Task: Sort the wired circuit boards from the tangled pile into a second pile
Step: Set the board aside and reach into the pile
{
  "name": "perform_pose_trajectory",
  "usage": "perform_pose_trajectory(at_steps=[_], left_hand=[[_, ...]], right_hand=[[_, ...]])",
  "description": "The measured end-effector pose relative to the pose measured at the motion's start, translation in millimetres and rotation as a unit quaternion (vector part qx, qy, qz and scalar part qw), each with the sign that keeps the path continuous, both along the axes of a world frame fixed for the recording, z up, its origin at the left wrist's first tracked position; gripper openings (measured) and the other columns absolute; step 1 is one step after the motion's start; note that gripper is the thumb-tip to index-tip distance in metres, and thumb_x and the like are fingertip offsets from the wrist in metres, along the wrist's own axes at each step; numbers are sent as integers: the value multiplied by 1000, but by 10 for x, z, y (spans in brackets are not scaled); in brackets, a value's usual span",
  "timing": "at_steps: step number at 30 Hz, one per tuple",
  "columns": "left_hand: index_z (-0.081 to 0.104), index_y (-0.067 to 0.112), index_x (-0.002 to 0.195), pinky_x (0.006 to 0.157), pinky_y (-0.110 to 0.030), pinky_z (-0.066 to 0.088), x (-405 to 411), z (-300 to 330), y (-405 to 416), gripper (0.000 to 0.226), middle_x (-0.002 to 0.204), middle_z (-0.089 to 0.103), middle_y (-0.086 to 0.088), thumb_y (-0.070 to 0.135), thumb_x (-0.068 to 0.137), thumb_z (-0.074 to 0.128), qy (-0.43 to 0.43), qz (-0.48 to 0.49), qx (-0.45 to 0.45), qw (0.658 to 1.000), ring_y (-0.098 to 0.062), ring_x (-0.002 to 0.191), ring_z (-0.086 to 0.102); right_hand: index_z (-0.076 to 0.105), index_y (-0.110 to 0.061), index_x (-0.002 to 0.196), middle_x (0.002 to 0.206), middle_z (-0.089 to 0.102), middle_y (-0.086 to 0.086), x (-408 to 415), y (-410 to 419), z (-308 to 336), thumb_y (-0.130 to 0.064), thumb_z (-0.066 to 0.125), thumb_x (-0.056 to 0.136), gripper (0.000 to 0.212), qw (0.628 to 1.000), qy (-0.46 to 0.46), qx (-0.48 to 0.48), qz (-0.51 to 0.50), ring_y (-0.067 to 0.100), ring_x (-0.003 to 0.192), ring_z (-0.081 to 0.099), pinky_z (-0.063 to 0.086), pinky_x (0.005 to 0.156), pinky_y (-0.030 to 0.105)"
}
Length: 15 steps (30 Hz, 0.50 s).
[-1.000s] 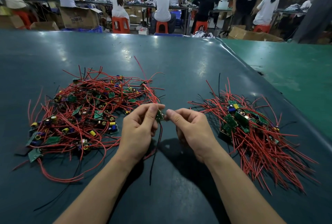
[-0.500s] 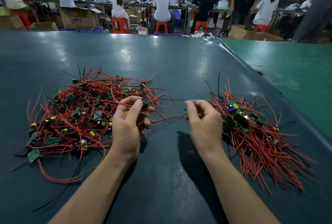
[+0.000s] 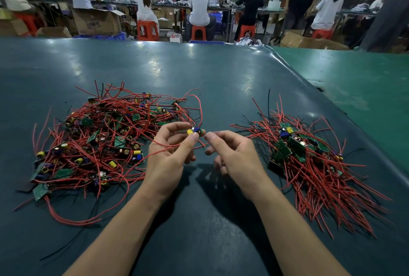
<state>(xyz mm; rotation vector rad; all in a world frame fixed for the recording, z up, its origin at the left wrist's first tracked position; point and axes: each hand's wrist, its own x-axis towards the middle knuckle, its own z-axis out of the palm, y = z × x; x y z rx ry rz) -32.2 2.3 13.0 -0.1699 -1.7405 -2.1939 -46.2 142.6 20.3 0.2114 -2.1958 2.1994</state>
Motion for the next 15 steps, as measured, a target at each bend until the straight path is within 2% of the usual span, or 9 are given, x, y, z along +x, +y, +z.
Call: perform_pose_trajectory(at_steps=[2,7,12,15], left_hand=[[61,13,99,54,-18,47,3,-5,-12,20,76,69,5,3,84,68,6,-5,-25,1000,-7,56,55],[71,14,91,58,-18,49,24,-6,-15,37,82,73,4,-18,86,54,21,3,-81,996,-8,62,60],[68,8,100,55,-19,47,17,-3,-4,29,78,71,0,-15,90,53,8,-2,-84,996,-11,56,55],[65,8,101,54,-19,46,1,-1,-1,25,78,73,-3,-12,90,56,-12,4,-65,998,-13,59,57]], right_hand=[[72,-21,82,66,67,-2,31,-22,28,-24,67,92,11,997,-30,-68,35,6,45,51,37,41,15],[74,-20,92,73,69,2,27,-20,17,-22,69,90,6,995,-50,-81,37,8,48,48,34,45,20],[74,-21,92,75,68,3,41,-33,24,-10,71,87,13,990,-48,-110,68,14,61,51,34,52,24],[73,-20,98,76,65,4,61,-54,24,-3,71,85,22,995,-25,-69,71,16,65,53,36,47,21]])
